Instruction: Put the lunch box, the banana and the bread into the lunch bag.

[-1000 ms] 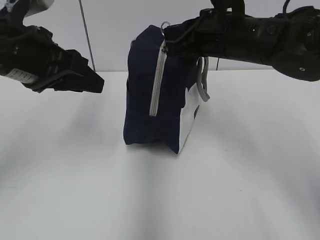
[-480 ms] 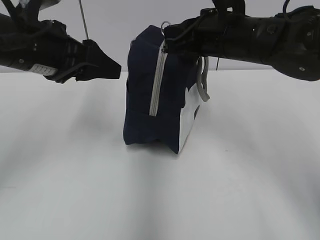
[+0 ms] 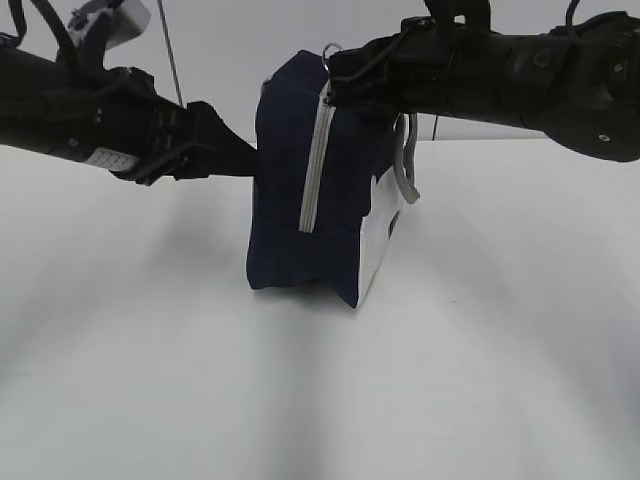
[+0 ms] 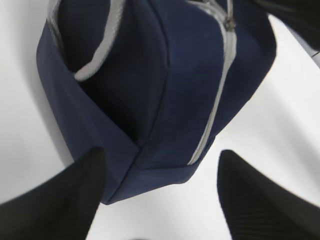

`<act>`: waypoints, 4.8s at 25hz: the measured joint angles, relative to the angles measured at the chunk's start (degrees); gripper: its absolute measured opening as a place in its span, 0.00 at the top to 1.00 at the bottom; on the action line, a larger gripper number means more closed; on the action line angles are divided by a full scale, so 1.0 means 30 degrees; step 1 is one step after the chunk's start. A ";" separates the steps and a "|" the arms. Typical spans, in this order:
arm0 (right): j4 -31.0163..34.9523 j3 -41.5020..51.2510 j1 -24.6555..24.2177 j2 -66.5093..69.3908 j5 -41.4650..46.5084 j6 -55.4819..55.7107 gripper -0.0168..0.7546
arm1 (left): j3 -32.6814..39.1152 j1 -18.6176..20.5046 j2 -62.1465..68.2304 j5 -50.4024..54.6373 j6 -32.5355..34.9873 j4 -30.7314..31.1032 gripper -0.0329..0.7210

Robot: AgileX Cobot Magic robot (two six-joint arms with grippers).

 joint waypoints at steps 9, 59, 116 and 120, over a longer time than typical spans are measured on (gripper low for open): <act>-0.0041 0.0000 0.0000 0.0000 0.0000 0.0000 1.00 | 0.0000 0.0000 0.1339 -0.0830 0.5054 -0.4510 0.32; -0.0168 0.0000 0.0000 0.0000 0.0163 0.0489 1.00 | -0.0426 0.0000 0.3502 0.0777 1.2186 -1.2713 0.62; -0.0003 -0.6310 -0.0264 0.3407 0.2992 0.4314 1.00 | -0.0550 0.0017 0.3780 0.2271 1.2168 -1.0314 0.95; -0.0404 -0.6682 -0.0759 0.3982 0.2992 0.5655 1.00 | -0.0550 0.0017 0.3780 0.2441 1.2168 -0.9898 0.95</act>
